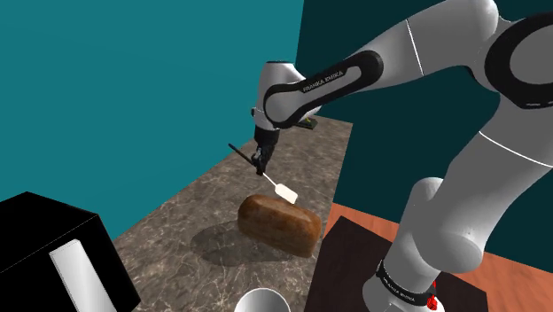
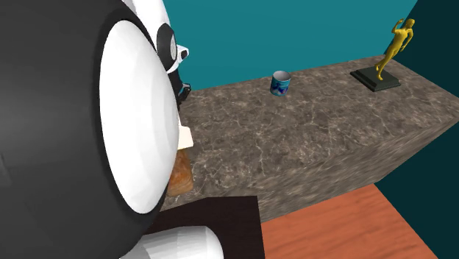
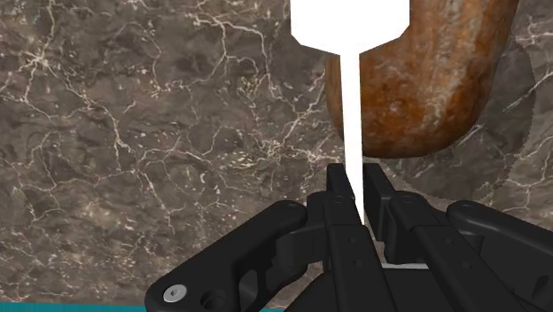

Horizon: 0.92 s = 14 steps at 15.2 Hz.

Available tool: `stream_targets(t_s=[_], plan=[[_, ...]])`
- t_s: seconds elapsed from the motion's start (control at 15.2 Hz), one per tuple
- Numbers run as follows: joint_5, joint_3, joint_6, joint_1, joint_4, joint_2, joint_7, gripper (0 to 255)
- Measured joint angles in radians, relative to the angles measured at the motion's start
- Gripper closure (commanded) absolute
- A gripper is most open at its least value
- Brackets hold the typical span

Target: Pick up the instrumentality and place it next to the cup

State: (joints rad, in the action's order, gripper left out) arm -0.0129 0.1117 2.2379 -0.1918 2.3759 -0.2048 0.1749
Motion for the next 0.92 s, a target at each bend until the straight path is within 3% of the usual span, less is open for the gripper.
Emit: stream_targets(t_s=[0.46,0.92], plan=[[0.013,-0.110,0.011,-0.074,0.027,-0.015,-0.176,255],[0.021,-0.222,-0.002,-0.150,-0.036,0.034,-0.357,255]])
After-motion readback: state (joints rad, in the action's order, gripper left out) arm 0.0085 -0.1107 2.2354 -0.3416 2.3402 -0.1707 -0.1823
